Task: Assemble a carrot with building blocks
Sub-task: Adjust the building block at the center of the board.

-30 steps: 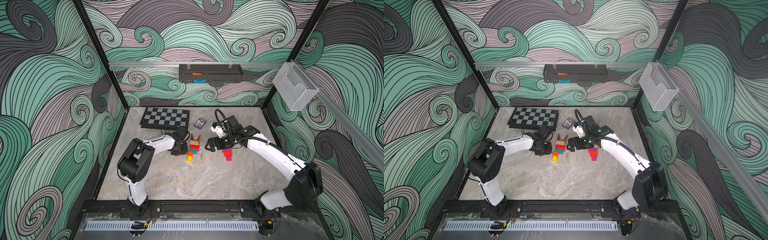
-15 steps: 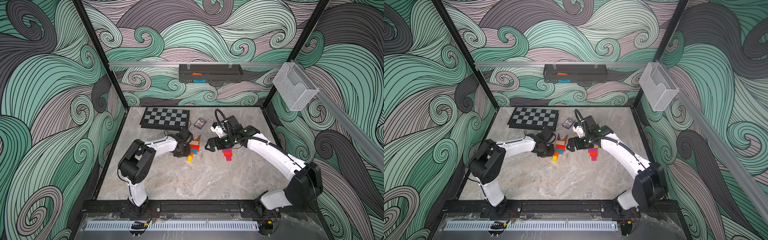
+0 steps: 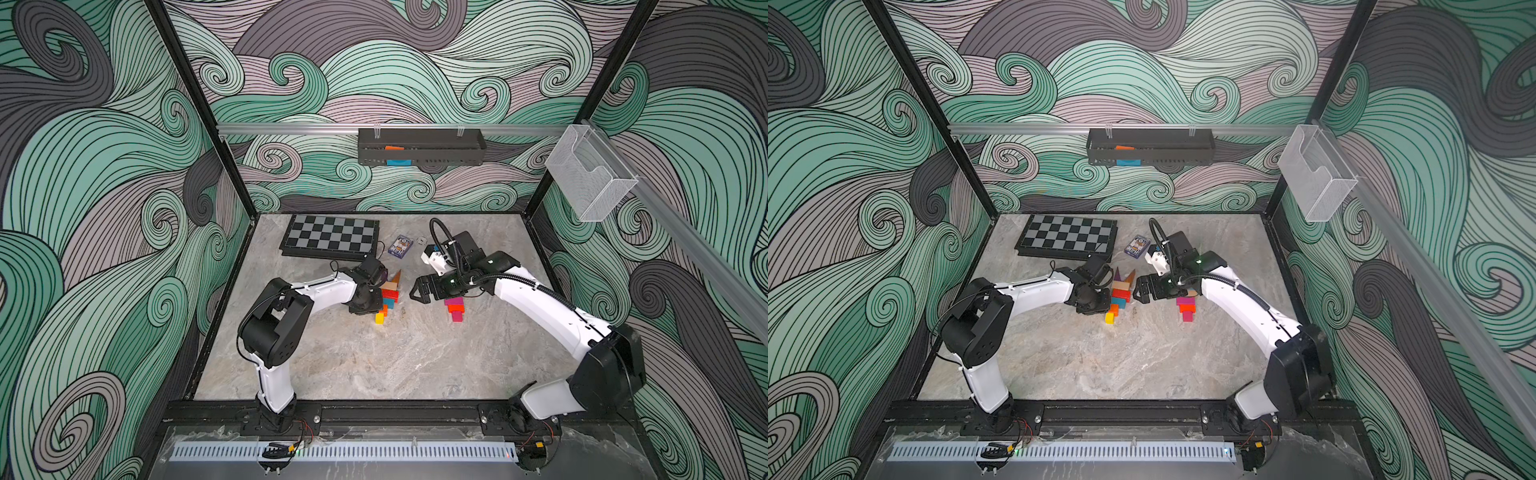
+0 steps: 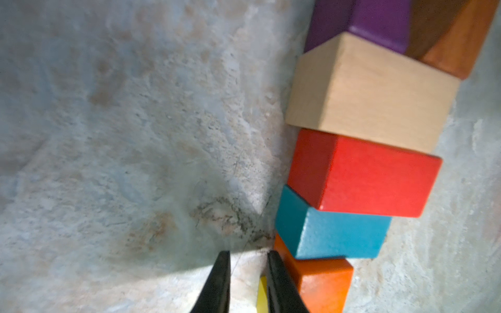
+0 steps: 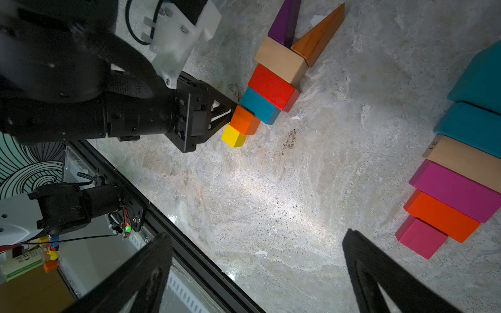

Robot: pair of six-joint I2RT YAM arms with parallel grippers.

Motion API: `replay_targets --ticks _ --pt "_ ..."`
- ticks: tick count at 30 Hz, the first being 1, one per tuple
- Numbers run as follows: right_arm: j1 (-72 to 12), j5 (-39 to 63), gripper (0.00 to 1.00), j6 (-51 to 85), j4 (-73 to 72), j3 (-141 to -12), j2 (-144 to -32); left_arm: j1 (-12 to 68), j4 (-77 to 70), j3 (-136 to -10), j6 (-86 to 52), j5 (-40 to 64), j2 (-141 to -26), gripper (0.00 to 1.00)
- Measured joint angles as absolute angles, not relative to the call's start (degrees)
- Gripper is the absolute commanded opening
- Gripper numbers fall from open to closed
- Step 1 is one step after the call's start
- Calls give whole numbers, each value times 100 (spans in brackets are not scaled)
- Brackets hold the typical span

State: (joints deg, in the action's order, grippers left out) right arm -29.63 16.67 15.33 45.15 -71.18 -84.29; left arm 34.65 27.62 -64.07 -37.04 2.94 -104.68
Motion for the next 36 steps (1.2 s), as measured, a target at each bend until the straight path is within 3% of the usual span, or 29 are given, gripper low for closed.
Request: replay_targets --ticks 11,36 --pt "-2967 1675 99 1540 4477 -7054 -8431 3465 2952 -5983 -3841 178 -10062 27" --pt "-3020 1699 99 1549 4377 -7054 -8809 3621 2934 -6215 -3817 237 -10267 27"
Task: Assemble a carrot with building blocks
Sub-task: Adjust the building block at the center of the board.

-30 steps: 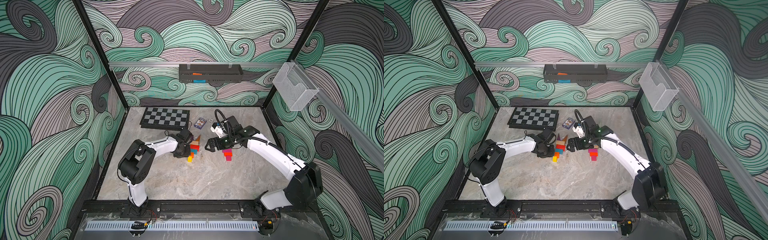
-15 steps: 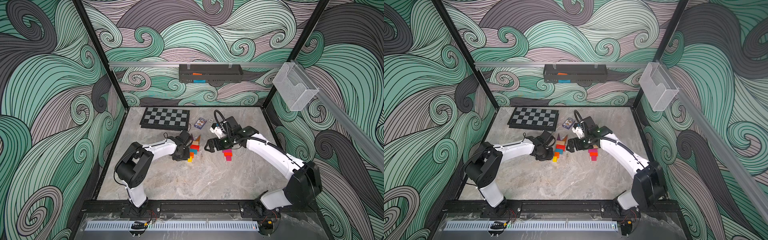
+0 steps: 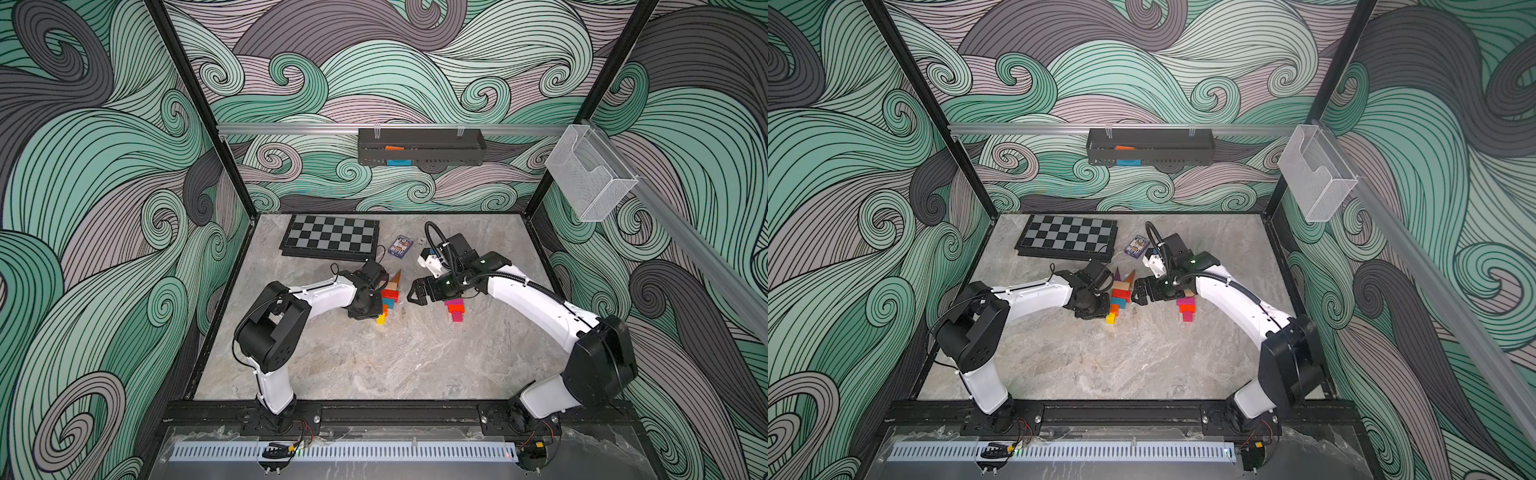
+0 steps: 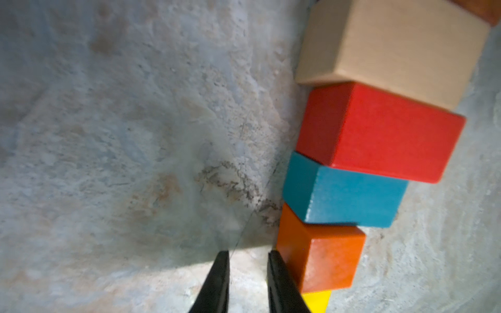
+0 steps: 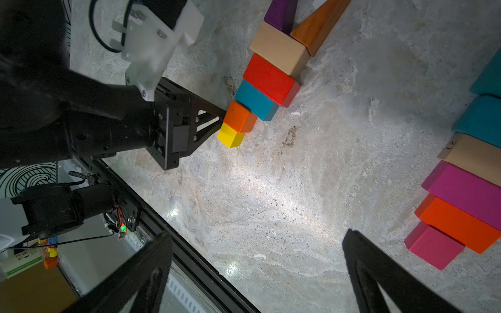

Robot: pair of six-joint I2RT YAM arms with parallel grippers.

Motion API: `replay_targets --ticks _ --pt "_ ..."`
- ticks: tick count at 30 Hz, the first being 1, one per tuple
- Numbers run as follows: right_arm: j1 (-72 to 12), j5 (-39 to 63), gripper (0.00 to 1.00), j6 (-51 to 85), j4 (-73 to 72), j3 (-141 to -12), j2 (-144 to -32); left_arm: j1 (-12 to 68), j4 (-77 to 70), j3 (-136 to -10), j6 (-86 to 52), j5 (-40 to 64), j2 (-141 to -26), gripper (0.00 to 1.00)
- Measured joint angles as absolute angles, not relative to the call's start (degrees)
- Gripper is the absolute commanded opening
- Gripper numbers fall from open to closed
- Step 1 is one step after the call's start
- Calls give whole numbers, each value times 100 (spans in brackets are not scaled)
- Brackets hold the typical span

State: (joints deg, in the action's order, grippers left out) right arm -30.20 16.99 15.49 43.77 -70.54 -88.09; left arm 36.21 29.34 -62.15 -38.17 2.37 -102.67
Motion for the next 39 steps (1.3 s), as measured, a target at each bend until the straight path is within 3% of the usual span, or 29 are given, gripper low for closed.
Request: replay_targets --ticks 2,4,11,16,39 --pt "-3028 1658 96 1564 4353 -7061 -8936 3612 2967 -6215 -3798 228 -10263 27" --pt "-3041 1559 86 1566 4340 -7111 -9098 3562 3004 -6213 -3780 217 -10219 28" --pt "-3157 1055 37 1669 4117 -7583 -9894 3148 3159 -6259 -3612 220 -9712 37" --pt "-3192 762 23 1813 3870 -7765 -10527 2910 3236 -6598 -3463 283 -9734 38" --pt "-3413 742 19 2001 3498 -8158 -11550 2849 3229 -6746 -3273 550 -9992 44"
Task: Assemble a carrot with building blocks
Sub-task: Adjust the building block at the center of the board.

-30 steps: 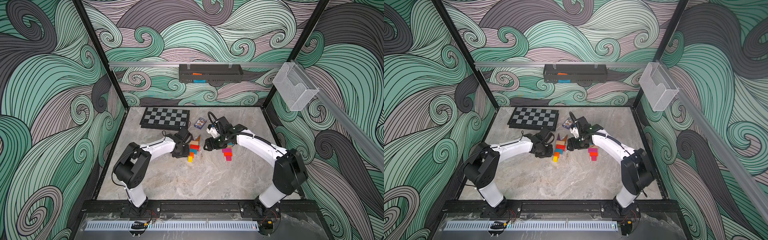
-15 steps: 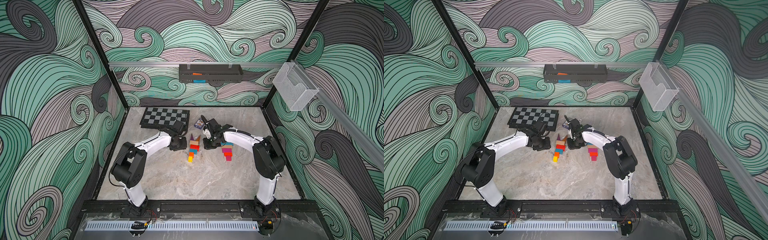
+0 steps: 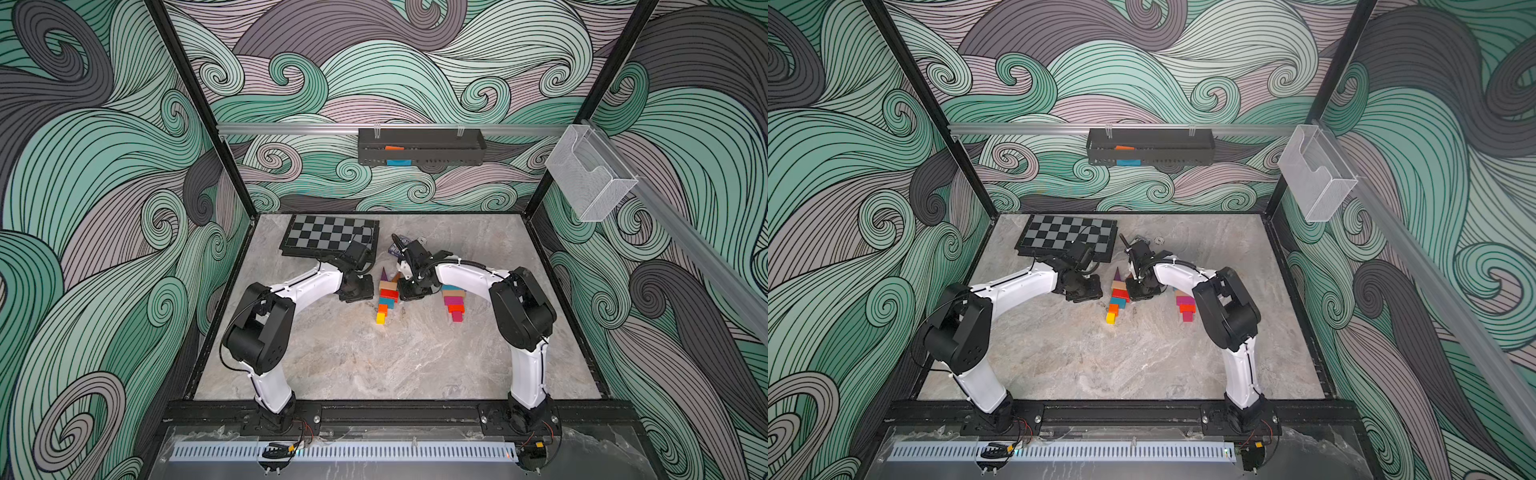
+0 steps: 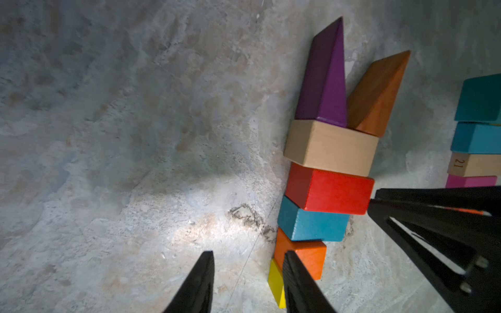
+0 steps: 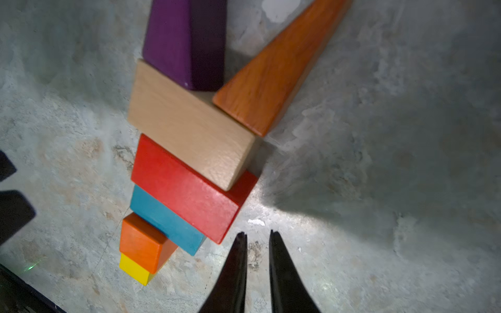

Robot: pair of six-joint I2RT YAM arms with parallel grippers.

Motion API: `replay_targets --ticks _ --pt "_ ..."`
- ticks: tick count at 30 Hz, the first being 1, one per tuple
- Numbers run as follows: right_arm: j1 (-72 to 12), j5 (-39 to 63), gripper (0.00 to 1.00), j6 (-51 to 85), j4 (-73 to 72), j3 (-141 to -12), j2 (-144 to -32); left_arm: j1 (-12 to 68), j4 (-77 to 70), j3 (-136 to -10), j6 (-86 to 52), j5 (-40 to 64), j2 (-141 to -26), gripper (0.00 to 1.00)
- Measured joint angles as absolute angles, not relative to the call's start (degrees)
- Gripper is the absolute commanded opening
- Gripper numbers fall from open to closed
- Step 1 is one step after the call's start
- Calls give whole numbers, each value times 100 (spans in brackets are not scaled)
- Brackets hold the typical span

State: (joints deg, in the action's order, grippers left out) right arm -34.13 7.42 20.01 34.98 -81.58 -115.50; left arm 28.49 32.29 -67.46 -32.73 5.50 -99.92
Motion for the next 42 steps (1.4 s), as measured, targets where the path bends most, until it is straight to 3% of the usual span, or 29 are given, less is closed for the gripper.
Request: replay_targets --ticks 23,31,42 --pt "-3472 812 19 2016 3446 -8368 -11826 2814 3218 -6746 -3253 580 -10003 45" --pt "-3472 784 24 2014 3450 -8368 -11815 2814 3216 -6746 -3253 582 -10082 45" --pt "-3503 591 27 2034 3472 -7992 -11181 2814 3166 -6528 -3253 646 -10092 45"
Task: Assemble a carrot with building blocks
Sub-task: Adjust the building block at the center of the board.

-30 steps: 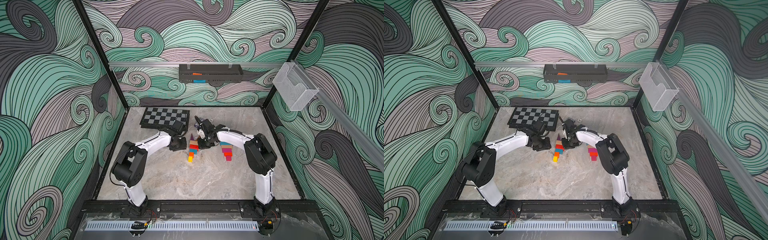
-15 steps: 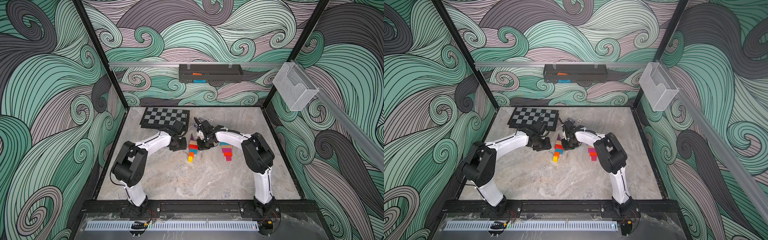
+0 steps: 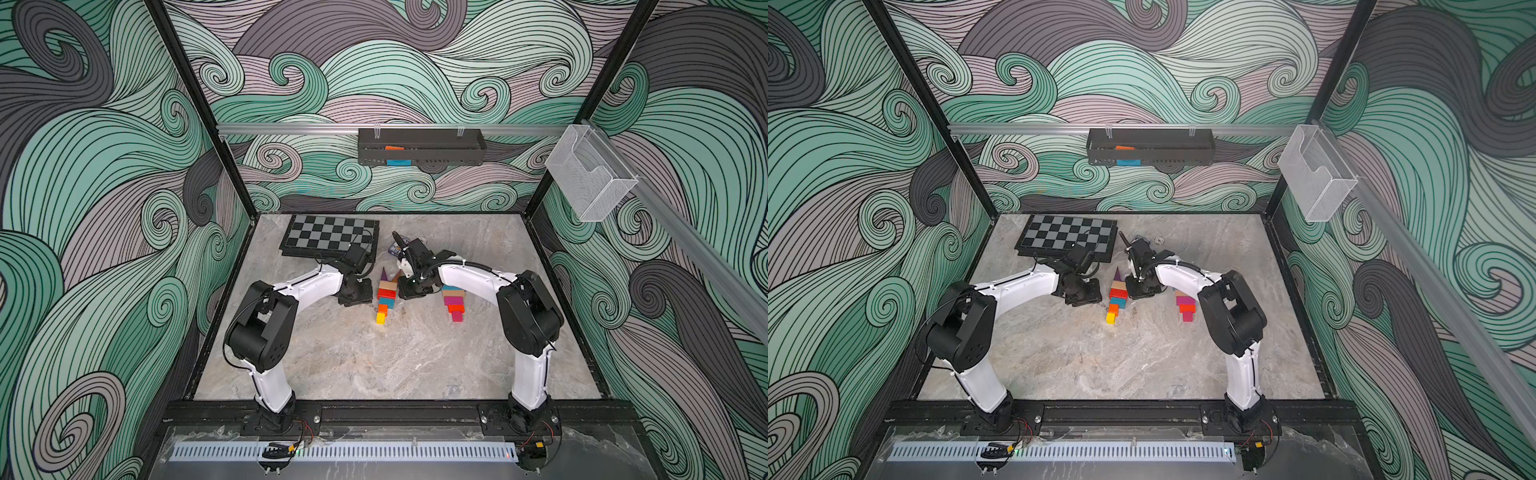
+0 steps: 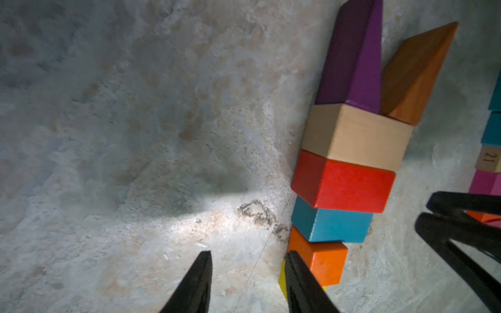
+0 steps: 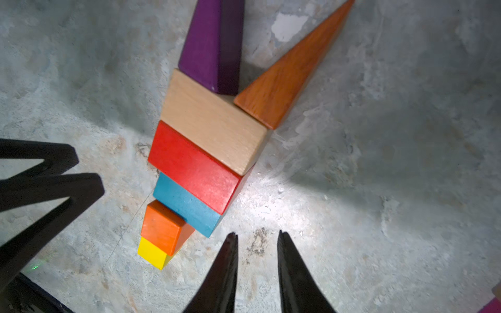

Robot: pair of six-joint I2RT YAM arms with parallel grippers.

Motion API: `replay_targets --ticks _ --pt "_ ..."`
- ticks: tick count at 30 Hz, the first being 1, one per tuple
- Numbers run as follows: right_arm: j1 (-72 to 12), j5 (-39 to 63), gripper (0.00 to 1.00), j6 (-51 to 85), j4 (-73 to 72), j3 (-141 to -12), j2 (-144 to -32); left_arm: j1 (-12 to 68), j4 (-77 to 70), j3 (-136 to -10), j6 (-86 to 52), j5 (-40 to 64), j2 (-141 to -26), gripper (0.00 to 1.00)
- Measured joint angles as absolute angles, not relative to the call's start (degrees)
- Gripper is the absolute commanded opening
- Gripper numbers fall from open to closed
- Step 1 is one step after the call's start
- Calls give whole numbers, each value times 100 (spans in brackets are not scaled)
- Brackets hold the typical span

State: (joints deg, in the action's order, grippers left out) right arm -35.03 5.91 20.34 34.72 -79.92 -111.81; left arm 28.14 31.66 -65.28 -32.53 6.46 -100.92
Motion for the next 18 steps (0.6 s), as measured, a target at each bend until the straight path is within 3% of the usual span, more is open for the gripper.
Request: replay_targets --ticks 18 --pt "-3769 604 26 2043 3516 -7894 -11174 3041 3033 -6331 -3260 731 -10328 44"
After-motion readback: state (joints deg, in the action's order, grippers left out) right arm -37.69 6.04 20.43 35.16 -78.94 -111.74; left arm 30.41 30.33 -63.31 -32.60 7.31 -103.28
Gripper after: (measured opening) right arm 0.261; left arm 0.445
